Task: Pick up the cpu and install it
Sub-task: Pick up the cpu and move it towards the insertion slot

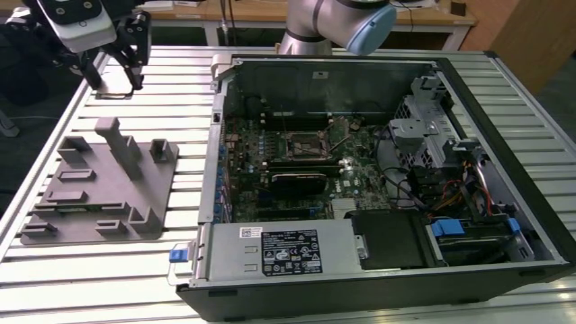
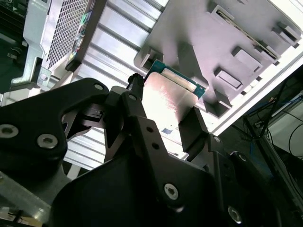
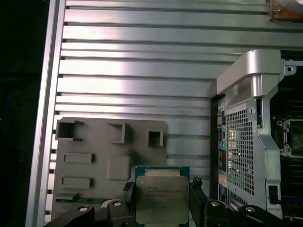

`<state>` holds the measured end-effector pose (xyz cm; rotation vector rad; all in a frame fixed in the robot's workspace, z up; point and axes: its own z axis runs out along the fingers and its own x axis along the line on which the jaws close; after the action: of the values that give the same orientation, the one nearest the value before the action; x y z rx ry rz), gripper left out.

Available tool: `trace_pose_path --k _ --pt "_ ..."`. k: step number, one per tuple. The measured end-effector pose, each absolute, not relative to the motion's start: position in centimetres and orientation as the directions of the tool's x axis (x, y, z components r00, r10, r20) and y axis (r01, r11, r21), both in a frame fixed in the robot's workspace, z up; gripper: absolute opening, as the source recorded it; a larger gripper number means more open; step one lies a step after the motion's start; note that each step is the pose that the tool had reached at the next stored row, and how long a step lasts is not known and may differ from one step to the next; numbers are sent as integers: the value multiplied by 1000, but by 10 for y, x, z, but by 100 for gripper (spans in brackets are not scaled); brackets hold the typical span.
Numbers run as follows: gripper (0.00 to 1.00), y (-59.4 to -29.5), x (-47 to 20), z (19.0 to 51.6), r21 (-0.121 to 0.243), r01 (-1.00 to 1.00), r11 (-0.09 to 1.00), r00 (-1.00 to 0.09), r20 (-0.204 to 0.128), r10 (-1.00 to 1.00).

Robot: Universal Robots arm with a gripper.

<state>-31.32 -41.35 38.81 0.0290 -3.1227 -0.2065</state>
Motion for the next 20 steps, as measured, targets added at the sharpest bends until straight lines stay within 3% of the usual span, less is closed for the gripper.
trace_pose_path --k 20 --pt "55 -413 -293 388 132 -17 991 -1000 13 -19"
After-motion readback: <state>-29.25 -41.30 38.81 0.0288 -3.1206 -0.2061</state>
